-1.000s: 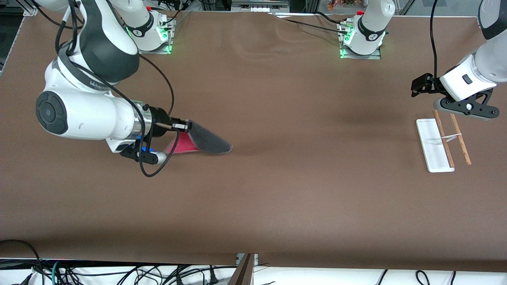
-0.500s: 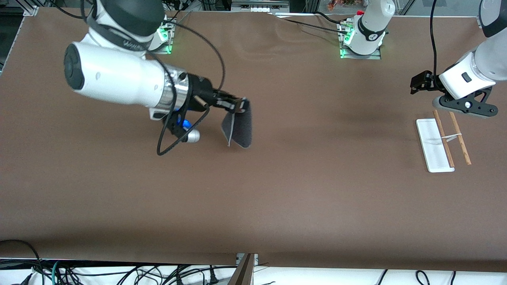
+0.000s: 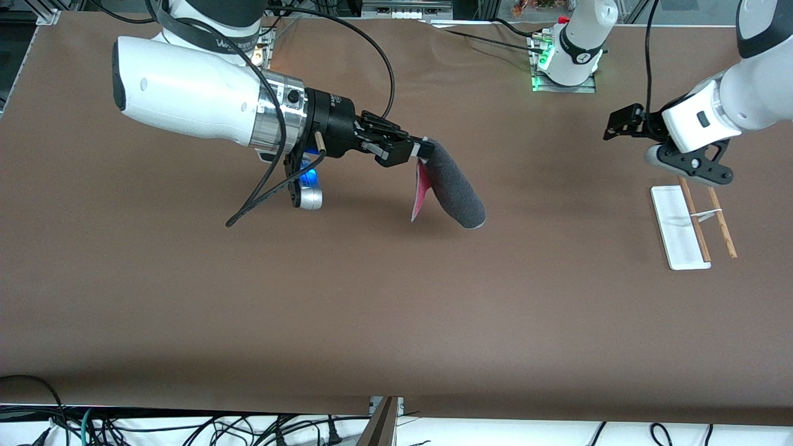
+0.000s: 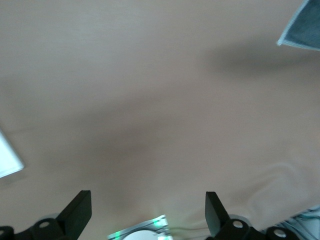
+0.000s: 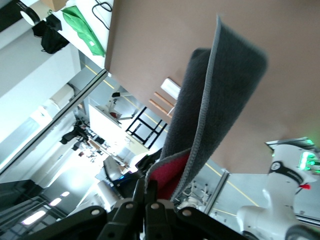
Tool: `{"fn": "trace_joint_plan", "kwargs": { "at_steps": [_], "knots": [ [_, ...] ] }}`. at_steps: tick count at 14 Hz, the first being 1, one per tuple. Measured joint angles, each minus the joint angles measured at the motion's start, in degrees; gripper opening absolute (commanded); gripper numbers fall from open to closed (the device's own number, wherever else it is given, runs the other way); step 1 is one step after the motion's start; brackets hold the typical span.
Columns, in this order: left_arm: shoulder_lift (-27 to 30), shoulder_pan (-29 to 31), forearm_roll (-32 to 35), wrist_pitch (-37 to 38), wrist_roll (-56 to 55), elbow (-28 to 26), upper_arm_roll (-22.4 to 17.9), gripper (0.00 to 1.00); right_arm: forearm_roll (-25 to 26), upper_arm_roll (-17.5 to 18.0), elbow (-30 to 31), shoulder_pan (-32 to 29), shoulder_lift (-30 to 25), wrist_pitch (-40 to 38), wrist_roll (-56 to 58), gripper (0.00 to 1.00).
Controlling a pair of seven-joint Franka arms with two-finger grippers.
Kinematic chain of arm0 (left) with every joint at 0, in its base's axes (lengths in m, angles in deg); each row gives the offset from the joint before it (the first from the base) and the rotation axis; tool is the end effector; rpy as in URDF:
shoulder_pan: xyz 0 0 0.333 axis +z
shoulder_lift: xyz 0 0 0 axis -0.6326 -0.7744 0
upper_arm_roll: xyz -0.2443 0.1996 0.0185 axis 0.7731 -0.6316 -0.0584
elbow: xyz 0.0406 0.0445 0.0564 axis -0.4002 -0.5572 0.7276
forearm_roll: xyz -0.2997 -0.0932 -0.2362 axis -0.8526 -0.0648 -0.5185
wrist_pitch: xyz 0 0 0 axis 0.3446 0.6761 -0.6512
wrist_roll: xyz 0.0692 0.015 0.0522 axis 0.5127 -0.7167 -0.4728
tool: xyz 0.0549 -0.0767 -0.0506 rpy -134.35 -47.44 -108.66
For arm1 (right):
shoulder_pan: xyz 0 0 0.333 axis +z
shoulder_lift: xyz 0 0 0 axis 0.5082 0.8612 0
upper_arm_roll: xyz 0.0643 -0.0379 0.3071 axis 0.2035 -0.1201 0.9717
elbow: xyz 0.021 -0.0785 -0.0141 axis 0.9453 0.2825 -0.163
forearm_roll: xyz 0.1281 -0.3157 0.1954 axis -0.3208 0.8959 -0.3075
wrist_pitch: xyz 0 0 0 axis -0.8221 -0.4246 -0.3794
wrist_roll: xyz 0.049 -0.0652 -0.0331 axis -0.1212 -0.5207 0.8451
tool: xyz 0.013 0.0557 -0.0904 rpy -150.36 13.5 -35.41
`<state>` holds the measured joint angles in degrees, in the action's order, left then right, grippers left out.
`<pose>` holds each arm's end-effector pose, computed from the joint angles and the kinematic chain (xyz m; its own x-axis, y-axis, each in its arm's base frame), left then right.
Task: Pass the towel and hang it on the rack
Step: 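Hold the towel up while the left gripper reaches toward it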
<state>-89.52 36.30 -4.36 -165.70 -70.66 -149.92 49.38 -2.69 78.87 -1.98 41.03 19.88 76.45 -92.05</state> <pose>0.5437 -0.0784 0.5444 0.9347 -0.2888 -0.2073 -0.2300 -0.9359 0.2669 0.6048 0.4283 0.6276 0.6420 -0.3496 -0.6824 -0.7665 -0.3143 -0.5601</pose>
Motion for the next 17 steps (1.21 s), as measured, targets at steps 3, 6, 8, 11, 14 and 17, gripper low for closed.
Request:
{"fn": "trace_joint_plan", "kwargs": {
  "at_steps": [3,6,8,11,14,17],
  "knots": [
    [-3.79,-4.05,-4.12,-0.16,0.03,-0.01,0.47,1.0,-0.06,0.02,0.01,1.02,0.29,2.09,-0.95,0.0],
    [-9.21,-7.8,-13.69,-5.9,-0.01,0.07,0.67,1.0,-0.07,0.02,0.02,1.64,0.55,2.92,-1.16,0.0],
    [-11.81,-7.8,-18.69,-8.8,2.47,1.27,0.54,1.0,-0.07,0.03,0.01,1.8,0.55,3.24,-1.22,0.0],
    [-14.65,-7.43,-28.14,-9.08,10.08,3.15,0.15,1.0,-0.08,0.04,0.01,1.85,0.56,3.45,-1.27,0.0],
    [-17.54,-7.34,-35.88,-9.15,19.34,3.36,0.01,1.0,-0.08,0.04,0.01,1.85,0.58,3.52,-1.3,0.0],
    [-20.4,-6.29,-45.56,-10.32,32.01,3.4,-0.14,1.0,-0.08,0.04,0.01,1.85,0.6,3.54,-1.31,0.0]
  ]
}}
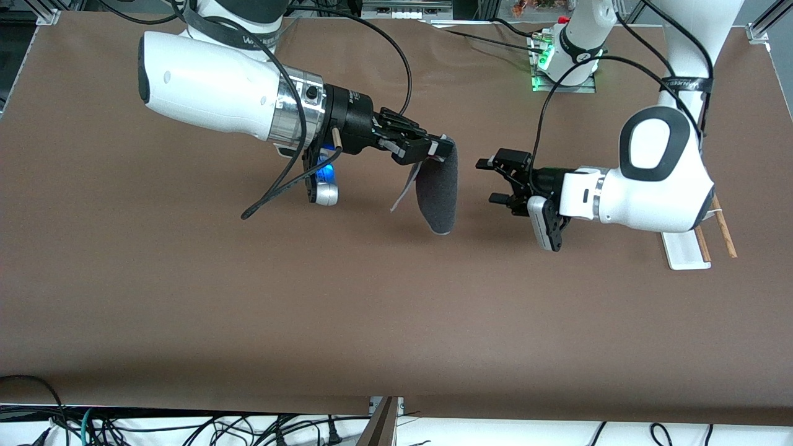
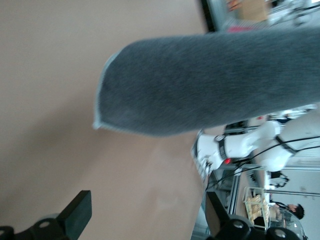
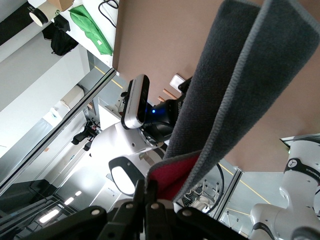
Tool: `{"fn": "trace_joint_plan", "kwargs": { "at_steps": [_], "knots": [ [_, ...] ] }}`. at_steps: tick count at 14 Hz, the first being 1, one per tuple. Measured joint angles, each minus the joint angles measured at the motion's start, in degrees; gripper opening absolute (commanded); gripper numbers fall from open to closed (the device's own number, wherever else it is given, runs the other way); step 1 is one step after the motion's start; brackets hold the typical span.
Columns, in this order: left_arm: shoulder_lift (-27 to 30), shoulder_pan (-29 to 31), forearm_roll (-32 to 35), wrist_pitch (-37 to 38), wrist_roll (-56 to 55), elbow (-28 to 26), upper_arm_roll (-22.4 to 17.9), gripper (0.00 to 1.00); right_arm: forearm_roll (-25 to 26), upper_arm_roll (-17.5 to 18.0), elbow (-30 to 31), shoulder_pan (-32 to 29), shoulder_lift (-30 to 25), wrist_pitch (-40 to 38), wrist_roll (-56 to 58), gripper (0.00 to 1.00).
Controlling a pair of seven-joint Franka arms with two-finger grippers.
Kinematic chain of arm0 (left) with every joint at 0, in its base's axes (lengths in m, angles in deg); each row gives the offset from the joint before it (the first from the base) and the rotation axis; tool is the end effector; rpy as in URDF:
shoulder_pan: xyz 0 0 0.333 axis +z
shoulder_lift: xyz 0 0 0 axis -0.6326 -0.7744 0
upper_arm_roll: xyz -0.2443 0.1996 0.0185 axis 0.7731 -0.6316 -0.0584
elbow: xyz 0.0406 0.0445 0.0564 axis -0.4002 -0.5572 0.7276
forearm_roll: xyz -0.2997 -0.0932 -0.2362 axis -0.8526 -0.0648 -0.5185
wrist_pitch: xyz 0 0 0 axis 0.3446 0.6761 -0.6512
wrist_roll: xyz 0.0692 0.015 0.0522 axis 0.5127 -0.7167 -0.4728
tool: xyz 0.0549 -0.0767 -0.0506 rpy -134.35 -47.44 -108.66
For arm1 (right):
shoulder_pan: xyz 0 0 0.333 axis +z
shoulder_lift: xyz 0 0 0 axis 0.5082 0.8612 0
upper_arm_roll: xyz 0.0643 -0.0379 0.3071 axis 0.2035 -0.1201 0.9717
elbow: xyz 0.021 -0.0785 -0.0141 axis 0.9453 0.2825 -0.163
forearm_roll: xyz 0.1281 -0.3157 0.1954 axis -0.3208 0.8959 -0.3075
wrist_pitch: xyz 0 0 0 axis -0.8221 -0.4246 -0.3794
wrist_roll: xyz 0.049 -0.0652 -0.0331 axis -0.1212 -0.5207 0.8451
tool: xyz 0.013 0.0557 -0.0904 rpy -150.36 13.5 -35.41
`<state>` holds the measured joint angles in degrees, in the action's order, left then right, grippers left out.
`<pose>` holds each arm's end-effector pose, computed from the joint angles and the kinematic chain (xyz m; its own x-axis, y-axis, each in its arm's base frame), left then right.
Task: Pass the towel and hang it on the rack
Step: 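Hold the towel up while the left gripper reaches toward it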
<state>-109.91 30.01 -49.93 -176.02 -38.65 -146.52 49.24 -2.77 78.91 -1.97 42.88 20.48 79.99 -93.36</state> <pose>0.6163 -0.2111 0.4110 0.8489 -0.4767 0.2283 -0.4170 -0.3385 0.8435 0.5995 0.4450 0.6254 0.6282 -0.3512 -0.6943 -0.7781 -0.2795 -0.5626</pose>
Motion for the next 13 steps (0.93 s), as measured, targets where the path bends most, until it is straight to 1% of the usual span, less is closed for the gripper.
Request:
{"fn": "trace_joint_plan", "kwargs": {
  "at_steps": [1,3,5,8,10,13],
  "knots": [
    [-0.81,0.55,-1.96,-0.02,2.96,0.0,-0.03,1.0,0.0,0.0,0.0,0.0,0.0,0.0,0.0,0.0],
    [-1.86,1.04,-3.67,-0.03,7.63,0.1,-0.04,1.0,0.0,0.0,0.0,0.0,0.01,0.01,0.0,0.0],
    [-3.17,1.02,-4.9,-0.09,16.05,0.12,0.01,1.0,0.0,0.0,0.0,0.0,0.02,0.01,0.0,0.0],
    [-7.72,1.08,-11.84,-0.37,28.9,0.06,-0.04,1.0,0.0,0.0,0.0,0.0,0.04,0.02,0.0,0.0],
    [-9.92,1.07,-14.48,-0.56,32.8,0.12,-0.01,1.0,0.0,0.0,0.0,0.0,0.04,0.06,0.0,0.0],
    [-10.34,0.89,-16.5,-0.7,34.92,0.22,0.19,1.0,0.0,0.0,0.0,0.0,0.04,0.08,0.0,0.0]
  ]
}}
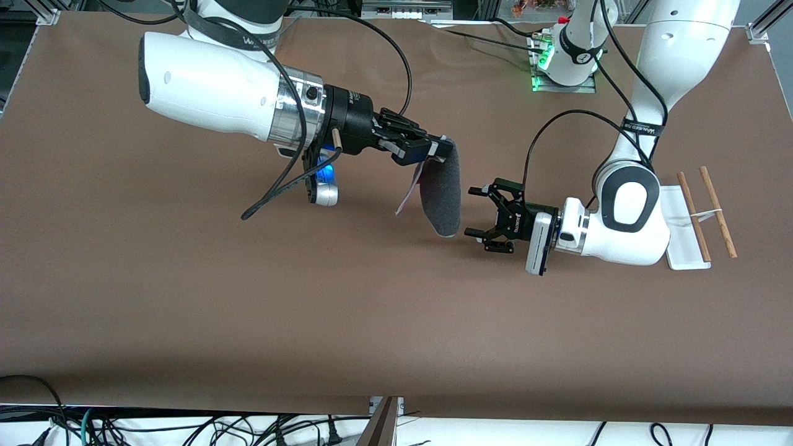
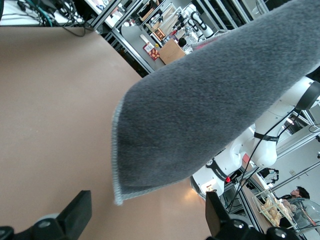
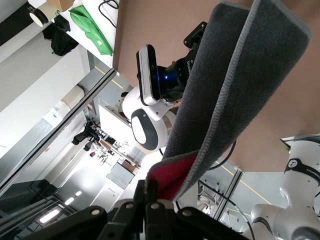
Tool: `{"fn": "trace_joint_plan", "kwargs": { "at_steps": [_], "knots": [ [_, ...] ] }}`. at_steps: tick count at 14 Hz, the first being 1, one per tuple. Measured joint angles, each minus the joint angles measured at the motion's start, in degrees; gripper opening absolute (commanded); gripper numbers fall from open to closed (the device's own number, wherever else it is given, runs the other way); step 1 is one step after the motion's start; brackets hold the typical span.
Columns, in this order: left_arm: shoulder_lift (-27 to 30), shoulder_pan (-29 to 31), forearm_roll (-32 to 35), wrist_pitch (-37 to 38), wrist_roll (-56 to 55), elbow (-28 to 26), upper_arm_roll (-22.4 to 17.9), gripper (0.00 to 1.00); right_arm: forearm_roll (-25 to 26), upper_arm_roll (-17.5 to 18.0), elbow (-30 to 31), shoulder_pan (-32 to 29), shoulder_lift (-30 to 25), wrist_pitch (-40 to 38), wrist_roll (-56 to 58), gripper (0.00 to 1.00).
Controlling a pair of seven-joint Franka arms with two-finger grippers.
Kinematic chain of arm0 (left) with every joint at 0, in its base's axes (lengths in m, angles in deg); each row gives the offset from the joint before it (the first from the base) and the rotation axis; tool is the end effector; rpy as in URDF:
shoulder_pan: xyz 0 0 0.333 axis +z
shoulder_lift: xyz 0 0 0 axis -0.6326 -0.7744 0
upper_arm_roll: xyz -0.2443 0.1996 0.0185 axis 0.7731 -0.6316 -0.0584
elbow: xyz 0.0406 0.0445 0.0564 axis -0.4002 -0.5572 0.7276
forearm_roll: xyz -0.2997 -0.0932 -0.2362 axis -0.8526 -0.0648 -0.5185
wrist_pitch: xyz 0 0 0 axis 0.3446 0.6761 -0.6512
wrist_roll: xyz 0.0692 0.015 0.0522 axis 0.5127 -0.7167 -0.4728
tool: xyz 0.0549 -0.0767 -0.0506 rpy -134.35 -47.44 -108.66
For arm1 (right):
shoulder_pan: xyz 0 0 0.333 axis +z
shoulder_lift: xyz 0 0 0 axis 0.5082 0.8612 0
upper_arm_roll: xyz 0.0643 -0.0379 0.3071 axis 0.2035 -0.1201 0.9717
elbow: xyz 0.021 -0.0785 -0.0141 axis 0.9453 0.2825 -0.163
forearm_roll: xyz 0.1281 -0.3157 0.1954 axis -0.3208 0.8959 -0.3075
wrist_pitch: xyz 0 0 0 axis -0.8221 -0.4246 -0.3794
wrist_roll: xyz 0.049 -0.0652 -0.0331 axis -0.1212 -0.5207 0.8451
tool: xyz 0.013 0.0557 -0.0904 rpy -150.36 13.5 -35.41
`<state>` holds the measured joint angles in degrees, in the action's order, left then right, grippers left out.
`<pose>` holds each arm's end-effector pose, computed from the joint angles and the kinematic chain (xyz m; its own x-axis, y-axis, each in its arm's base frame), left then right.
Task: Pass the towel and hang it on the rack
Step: 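Close the left gripper on the hanging towel's lower edge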
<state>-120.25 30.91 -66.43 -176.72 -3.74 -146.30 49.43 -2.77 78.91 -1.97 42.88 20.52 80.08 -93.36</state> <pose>0.6381 -0.2163 0.3174 0.6825 -0.3454 0.6441 -0.6854 0.0035 0.7282 0.5999 0.4450 0.6250 0.6277 -0.3517 -0.6945 -0.7784 -0.2782 -0.5627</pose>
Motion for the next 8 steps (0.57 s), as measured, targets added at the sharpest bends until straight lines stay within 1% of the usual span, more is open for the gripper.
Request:
{"fn": "trace_joint_plan", "kwargs": {
  "at_steps": [3,4,5,6,7,8],
  "knots": [
    [0.0,-1.05,-0.12,-0.14,1.29,0.4,0.34,0.99,0.0,0.0,0.0,0.0,0.0,0.0,0.0,0.0],
    [0.0,-1.23,-0.12,-0.22,1.62,0.44,0.34,0.98,0.0,0.0,0.0,0.0,0.0,0.0,0.0,0.0],
    [0.0,-1.25,-0.12,-0.3,1.87,0.44,0.34,0.86,0.0,0.0,0.0,0.0,0.0,0.0,0.0,0.0],
    [0.0,-1.25,-0.13,-0.44,2.09,0.46,0.33,0.68,0.0,0.0,0.0,0.0,0.0,0.0,0.0,0.0],
    [0.0,-1.26,-0.13,-0.51,2.48,0.51,0.35,0.49,0.0,0.0,0.0,0.0,0.0,0.0,0.0,0.0],
    [0.01,-1.26,-0.13,-0.51,3.58,0.55,0.49,0.34,0.0,0.0,0.0,0.0,0.0,0.0,0.0,0.0]
  ]
}}
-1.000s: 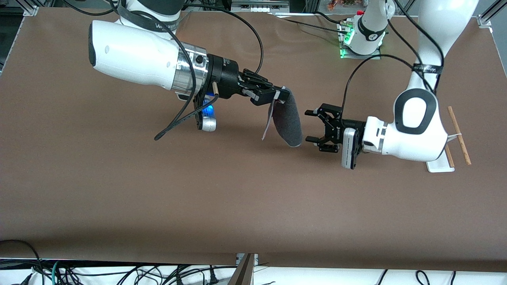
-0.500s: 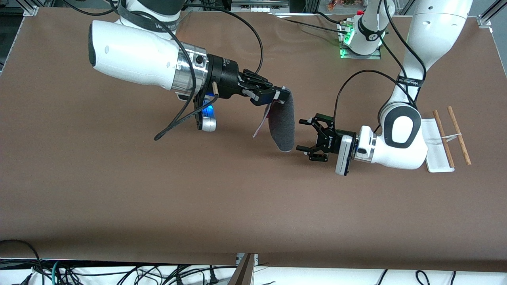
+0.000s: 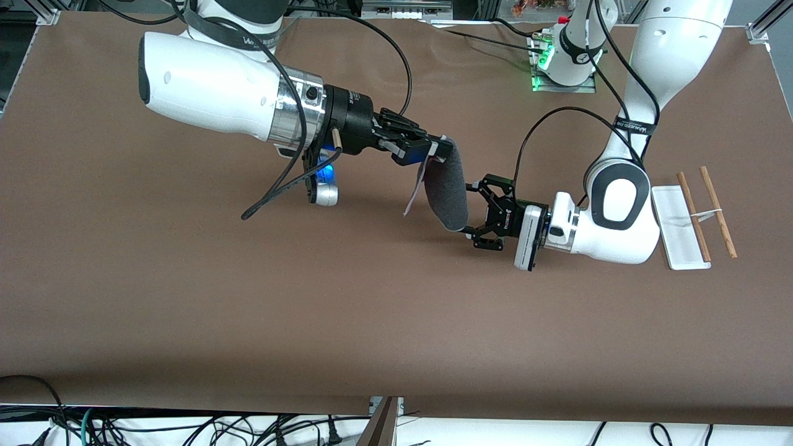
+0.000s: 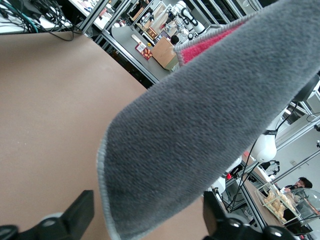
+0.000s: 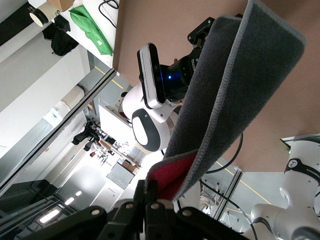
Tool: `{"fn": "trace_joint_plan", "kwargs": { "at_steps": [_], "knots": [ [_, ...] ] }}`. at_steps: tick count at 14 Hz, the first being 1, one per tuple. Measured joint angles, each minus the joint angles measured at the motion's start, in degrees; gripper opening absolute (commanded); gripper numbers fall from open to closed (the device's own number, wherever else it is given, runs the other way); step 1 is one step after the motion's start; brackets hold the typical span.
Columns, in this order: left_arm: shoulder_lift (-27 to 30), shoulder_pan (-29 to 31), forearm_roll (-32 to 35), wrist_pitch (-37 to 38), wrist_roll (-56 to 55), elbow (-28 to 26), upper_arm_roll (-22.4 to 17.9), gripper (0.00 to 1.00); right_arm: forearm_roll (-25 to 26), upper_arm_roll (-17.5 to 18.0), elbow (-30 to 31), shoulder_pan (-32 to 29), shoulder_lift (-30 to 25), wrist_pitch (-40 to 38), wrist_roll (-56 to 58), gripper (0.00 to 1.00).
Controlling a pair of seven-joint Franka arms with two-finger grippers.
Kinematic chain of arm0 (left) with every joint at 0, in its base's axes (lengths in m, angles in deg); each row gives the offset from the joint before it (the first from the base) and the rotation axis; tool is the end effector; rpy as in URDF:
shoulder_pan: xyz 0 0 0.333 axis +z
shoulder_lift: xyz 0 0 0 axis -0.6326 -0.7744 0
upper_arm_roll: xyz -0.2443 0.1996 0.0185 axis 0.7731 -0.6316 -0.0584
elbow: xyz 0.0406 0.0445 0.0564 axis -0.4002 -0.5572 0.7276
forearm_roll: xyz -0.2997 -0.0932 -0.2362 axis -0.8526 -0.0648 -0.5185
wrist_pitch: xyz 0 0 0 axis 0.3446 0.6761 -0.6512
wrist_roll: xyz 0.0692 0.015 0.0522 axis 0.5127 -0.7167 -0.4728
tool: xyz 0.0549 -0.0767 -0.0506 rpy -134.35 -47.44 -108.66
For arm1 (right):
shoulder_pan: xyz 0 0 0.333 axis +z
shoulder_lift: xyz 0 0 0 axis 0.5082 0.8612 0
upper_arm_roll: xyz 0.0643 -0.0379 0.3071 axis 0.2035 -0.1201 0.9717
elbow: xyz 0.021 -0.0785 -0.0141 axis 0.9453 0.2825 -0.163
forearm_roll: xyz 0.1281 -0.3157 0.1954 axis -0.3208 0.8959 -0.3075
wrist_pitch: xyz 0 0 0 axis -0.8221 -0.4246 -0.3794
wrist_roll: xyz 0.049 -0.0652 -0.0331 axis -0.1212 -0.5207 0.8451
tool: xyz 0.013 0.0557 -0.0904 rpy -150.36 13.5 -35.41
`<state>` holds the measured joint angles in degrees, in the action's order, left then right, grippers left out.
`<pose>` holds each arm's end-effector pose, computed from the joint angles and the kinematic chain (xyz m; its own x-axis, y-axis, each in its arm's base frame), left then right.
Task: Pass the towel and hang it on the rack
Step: 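Close the left gripper on the hanging towel's lower edge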
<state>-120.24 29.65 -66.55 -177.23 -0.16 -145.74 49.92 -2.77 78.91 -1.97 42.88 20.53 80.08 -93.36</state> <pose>0.6349 -0.2346 0.3221 0.6231 -0.3549 0.6970 -0.7339 0.0426 0.6779 0.6000 0.4450 0.6249 0.6276 -0.3517 -0.6946 -0.7785 -0.2782 -0.5626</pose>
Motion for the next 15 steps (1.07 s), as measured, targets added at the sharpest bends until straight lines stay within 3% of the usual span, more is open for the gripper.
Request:
{"fn": "trace_joint_plan", "kwargs": {
  "at_steps": [2,3,11,12,14,15],
  "knots": [
    [-0.01,-0.08,0.0,0.0,2.78,-0.04,0.79,0.08,0.0,0.0,0.0,0.0,0.0,0.0,0.0,0.0],
    [-0.03,-0.21,0.0,0.0,3.5,-0.11,1.05,0.0,0.0,0.0,0.0,0.0,0.0,0.0,0.0,0.0],
    [-0.14,-0.1,0.0,-0.09,4.53,-0.22,1.17,0.0,0.0,0.0,0.0,0.0,0.0,0.0,-0.03,0.0],
    [-0.14,-0.07,0.0,-0.08,4.58,-0.22,1.16,0.0,0.0,0.0,0.0,0.0,0.0,0.0,-0.06,0.16],
    [-0.13,0.07,0.0,-0.03,4.72,-0.21,1.14,0.0,0.0,0.0,0.0,-0.01,0.0,0.04,-0.11,0.66],
    [-0.13,0.17,0.0,0.04,4.76,-0.21,1.13,0.0,0.0,0.0,0.0,-0.02,0.01,0.08,-0.15,0.83]
  ]
}}
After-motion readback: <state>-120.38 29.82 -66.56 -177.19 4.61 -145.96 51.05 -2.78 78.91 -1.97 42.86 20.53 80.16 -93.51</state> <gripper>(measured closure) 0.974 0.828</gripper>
